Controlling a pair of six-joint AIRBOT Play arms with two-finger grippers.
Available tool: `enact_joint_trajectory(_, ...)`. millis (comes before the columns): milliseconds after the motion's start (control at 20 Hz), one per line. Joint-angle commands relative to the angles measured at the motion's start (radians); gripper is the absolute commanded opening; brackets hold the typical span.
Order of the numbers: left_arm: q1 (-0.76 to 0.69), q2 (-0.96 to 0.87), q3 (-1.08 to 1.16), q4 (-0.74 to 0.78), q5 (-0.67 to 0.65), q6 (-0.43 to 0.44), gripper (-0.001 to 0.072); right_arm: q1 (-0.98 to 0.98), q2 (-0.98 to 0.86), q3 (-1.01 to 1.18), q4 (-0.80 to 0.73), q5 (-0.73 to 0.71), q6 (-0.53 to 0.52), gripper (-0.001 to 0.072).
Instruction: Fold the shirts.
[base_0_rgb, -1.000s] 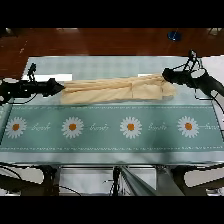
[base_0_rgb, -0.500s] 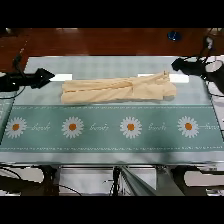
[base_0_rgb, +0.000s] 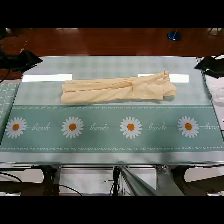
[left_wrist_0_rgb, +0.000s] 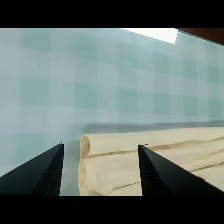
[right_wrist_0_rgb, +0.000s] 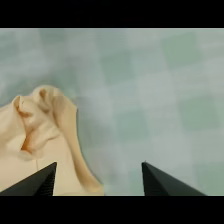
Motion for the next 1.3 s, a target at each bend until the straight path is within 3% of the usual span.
enact_joint_trajectory(0,-0.039,0.006,0.014,0.019,-0.069,-0.024,0.0531,-0.023,-0.137,0.031,0.225,0.226,-0.04,0.0611)
enact_joint_trajectory(150,-0.067,0.006,0.014,0.019,-0.124,-0.024,0.0531,0.004,-0.213,0.031,0.252,0.217,-0.064,0.0609)
enact_joint_trajectory(450,-0.077,0.006,0.014,0.019,-0.182,-0.024,0.0531,0.025,-0.237,0.031,0.237,0.025,-0.065,0.0608)
enact_joint_trajectory(1000,-0.077,0.005,0.013,0.019,-0.197,-0.024,0.0529,0.214,-0.367,0.031,0.228,0.172,-0.109,0.0605)
enact_joint_trajectory(1050,-0.077,0.005,0.013,0.019,-0.198,-0.024,0.0529,0.233,-0.367,0.031,0.221,0.169,-0.128,0.0553)
enact_joint_trajectory(1100,-0.077,0.005,0.013,0.019,-0.2,-0.024,0.0529,0.247,-0.364,0.032,0.215,0.159,-0.147,0.0419)
enact_joint_trajectory(1200,-0.077,0.005,0.014,0.019,-0.201,-0.024,0.0528,0.257,-0.361,0.063,0.214,0.161,-0.15,0.003)
enact_joint_trajectory(1250,-0.079,0.005,0.014,0.018,-0.201,-0.024,0.0489,0.257,-0.355,0.085,0.214,0.174,-0.146,0.0033)
